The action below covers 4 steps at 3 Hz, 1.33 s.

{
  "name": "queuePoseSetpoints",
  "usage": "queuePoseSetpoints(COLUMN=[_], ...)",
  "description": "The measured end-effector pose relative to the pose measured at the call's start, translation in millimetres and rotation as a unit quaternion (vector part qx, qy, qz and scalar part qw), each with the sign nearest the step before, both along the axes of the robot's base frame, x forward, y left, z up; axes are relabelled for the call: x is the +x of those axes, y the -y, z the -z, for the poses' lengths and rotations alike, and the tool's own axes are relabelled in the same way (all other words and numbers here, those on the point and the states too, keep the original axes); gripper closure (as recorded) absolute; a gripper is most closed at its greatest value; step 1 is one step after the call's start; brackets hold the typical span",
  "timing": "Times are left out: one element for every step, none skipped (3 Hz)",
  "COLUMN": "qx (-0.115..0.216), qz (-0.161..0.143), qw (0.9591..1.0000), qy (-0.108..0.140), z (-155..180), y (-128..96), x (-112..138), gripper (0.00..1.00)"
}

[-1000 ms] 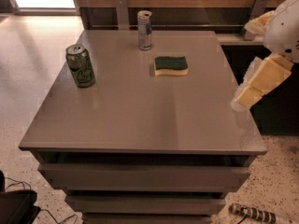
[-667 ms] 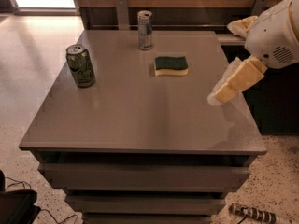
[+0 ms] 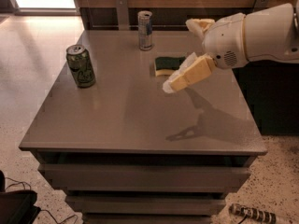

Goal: Knock green can over

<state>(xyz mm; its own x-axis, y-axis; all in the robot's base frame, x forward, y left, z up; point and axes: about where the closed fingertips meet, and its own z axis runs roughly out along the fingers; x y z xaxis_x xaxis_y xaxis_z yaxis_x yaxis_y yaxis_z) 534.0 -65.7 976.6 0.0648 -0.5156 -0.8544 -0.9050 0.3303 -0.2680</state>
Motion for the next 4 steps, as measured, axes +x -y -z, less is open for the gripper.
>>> queuePoseSetpoints(qx=[0.018, 0.017, 0.027, 0.071], qz=[-0.011, -0.011, -0.021, -0.041], qw=[0.9998, 0.9998, 0.9994, 0.9966], qy=[-0.001, -0.001, -0.005, -0.010], z=[0.0, -0.1, 3.1, 13.6], y=[-10.7, -10.6, -26.1, -65.3], x=[1.8, 1.8, 15.2, 47.2], gripper=[0.00, 0.00, 0.00, 0.00])
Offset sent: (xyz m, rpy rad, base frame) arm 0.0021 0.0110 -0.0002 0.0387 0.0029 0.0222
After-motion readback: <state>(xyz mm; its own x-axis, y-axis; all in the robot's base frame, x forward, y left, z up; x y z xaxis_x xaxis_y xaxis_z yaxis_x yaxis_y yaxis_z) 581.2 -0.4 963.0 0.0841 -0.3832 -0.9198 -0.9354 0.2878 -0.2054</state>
